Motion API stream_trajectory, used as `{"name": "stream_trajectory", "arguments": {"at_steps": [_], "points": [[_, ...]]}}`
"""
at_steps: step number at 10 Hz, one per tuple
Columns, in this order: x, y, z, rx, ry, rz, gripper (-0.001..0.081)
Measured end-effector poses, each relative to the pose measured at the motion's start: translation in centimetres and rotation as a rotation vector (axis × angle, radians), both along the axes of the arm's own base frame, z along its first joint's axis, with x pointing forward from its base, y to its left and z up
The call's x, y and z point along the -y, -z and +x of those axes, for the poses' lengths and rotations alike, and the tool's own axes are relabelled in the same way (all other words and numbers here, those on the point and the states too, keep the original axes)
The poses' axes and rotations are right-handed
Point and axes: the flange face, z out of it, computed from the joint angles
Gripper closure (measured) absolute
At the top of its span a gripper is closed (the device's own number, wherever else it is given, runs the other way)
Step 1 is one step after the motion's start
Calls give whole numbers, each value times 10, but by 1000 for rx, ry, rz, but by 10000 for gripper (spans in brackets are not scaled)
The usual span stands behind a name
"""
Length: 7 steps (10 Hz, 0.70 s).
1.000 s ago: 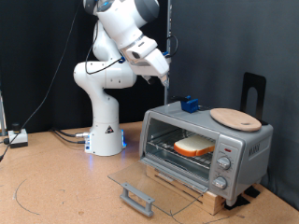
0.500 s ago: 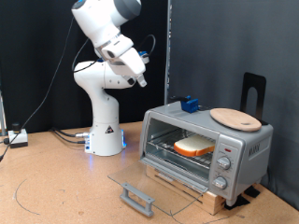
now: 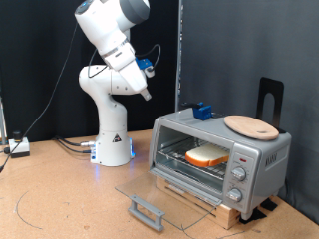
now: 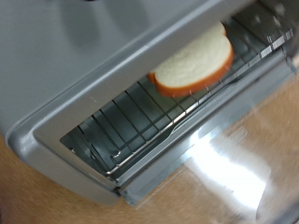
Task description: Make a piece of toast with the oven
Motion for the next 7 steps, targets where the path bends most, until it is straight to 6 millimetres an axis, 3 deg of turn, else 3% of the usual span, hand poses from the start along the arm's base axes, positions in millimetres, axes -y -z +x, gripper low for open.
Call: {"name": "stream_trajectory", "arguments": {"at_steps": [3,5,7], "points": [[19,15,14,-192,307,-25,-1],[17,18,10,-223,254,-32,-1],[14,24,1,-457,315,-13,-1]]}}
